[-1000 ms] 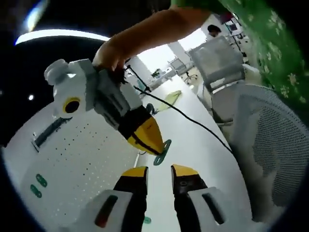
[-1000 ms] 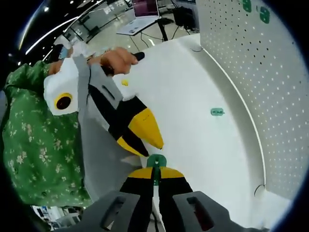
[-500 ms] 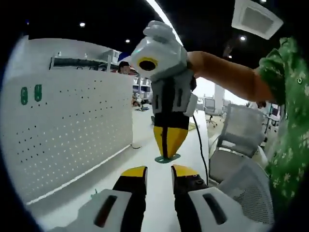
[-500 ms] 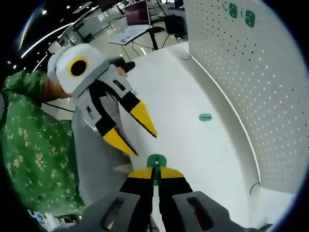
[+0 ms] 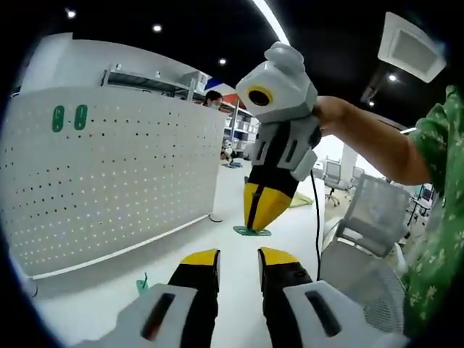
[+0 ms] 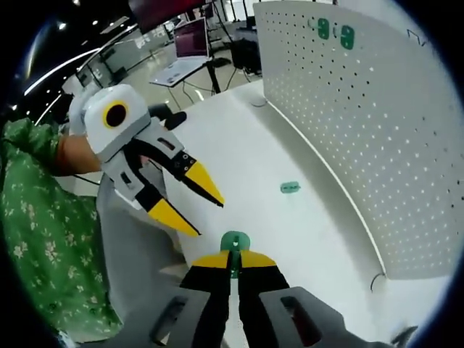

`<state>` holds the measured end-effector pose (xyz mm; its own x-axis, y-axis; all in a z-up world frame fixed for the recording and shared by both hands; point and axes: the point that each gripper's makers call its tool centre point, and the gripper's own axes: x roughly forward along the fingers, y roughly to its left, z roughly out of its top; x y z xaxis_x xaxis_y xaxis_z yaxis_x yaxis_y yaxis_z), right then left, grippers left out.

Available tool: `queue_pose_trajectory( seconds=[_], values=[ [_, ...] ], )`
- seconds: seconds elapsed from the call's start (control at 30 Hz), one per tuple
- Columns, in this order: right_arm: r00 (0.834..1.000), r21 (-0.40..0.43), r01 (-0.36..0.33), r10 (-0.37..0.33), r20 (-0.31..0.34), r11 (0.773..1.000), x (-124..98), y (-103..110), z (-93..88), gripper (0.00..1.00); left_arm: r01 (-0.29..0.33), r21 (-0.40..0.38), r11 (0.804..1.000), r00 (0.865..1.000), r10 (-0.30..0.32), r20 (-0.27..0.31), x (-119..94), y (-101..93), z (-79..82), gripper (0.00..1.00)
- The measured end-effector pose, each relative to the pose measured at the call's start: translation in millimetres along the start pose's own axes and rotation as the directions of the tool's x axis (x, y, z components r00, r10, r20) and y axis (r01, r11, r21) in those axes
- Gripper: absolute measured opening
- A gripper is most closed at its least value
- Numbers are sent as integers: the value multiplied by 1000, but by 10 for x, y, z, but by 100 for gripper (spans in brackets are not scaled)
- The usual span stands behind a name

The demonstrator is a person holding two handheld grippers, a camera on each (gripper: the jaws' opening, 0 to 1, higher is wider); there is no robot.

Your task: Insert the hook assembly into the mounting plate slot until the hook locks in place.

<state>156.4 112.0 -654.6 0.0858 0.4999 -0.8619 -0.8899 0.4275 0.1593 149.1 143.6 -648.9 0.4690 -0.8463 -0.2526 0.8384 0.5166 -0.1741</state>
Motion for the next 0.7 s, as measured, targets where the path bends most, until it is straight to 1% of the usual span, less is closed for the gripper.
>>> queue_pose_trajectory(
  seconds=[0.07,0.17,0.2,0.33,0.43,0.53,0.63,0.7],
  values=[
    [999,-3,27,-27,21,1000,-20,-32,26,1,-5,4,1000,1000,4,1,-8,12,9,22],
    [998,5,37,-37,54,999,-41,-42,76,1,-17,6,1000,1000,17,6,-30,42,28,22],
    [996,11,52,-53,74,999,-52,-54,105,1,-22,7,1000,1000,22,6,-34,51,32,22],
    [990,21,86,-88,112,996,-72,-106,156,1,-40,11,999,999,40,12,-45,97,59,22],
    [982,34,111,-115,148,993,-84,-121,182,1,-53,11,999,998,53,17,-59,134,84,22],
    [973,44,155,-160,167,987,-93,-190,188,1,-59,4,998,998,59,26,-96,165,102,23],
    [965,70,157,-168,203,985,-105,-189,206,1,-63,1,998,998,63,32,-123,201,125,24],
    [958,81,173,-187,218,981,-113,-218,214,1,-60,-1,998,997,60,40,-146,207,144,28]
  ],
)
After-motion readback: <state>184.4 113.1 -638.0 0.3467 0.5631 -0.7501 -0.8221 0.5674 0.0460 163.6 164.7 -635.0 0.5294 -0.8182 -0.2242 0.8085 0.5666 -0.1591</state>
